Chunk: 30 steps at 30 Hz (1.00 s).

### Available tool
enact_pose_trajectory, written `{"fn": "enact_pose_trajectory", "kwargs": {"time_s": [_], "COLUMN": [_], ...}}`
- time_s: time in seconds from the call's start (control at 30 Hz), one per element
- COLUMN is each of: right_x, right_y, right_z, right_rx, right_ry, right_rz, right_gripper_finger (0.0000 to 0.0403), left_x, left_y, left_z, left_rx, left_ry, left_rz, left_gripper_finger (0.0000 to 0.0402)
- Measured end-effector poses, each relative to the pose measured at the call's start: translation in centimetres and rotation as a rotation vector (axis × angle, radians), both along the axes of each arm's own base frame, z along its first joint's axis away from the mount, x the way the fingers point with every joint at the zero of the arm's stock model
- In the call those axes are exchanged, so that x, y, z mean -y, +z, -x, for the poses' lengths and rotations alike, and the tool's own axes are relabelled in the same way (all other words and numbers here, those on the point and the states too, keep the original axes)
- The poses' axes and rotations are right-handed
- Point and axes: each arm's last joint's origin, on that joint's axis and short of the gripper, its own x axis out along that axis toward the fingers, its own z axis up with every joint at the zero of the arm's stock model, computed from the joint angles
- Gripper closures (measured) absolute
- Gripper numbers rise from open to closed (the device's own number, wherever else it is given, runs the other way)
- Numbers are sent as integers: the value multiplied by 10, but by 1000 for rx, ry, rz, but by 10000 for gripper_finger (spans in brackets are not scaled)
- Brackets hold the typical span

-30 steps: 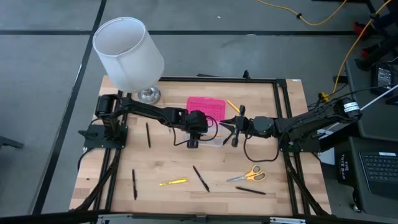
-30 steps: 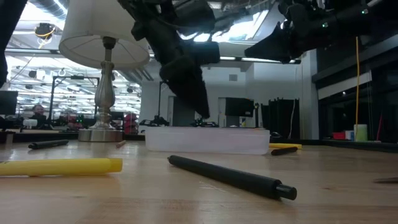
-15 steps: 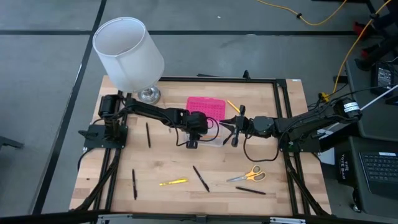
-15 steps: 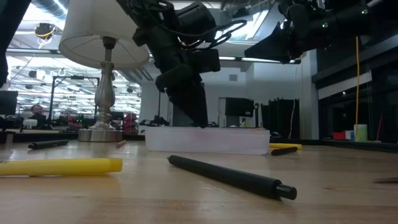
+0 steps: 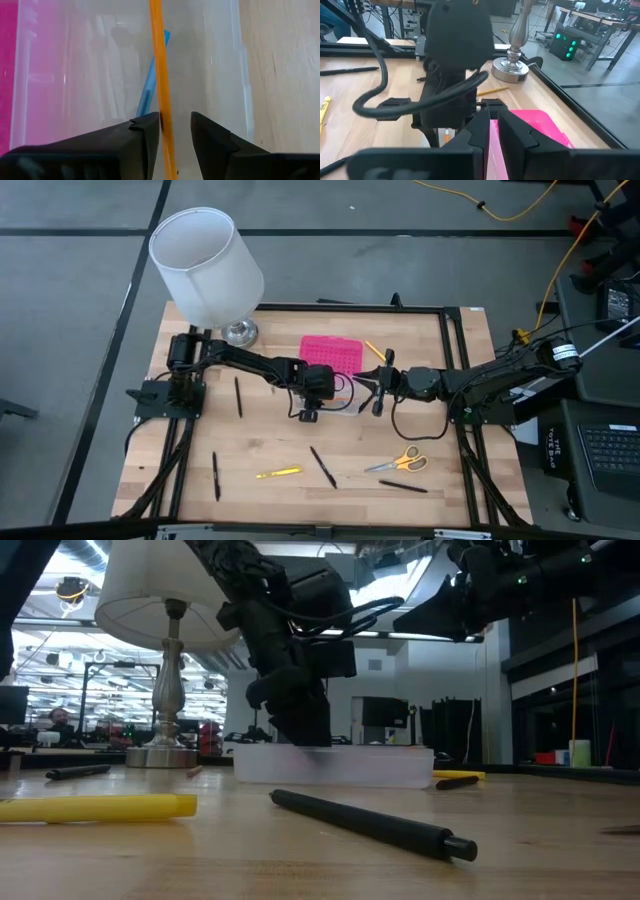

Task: Pick & place school supplies into a supply box
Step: Put the orange pencil into the transparent supply box

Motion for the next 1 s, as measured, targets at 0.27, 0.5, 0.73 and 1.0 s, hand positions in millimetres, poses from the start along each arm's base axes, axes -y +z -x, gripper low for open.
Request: {"fn": "enact_pose_trajectory", "kwargs": {"time_s": [0.27, 0.5, 0.73, 1.0], "right_x": [0, 0, 0, 0], "right_y": [0, 0, 0, 0], "right_z": [0, 0, 0, 0], "right_rx": [-2, -2, -2, -2], "right_ry": [0, 0, 0, 0], "right_rz": [0, 1, 1, 1], "right_gripper_finger": [359, 359, 359, 359], "left_x": [0, 0, -1, -2], "left_y": [-2, -2, -5, -6], "left_z": [1, 2, 7, 10], "left_rx": [-15, -31, -90, -123], "left_ry": [-6, 16, 44, 77], "left_rz": [-6, -1, -28, -52], "left_gripper_finger": [318, 352, 374, 371]}}
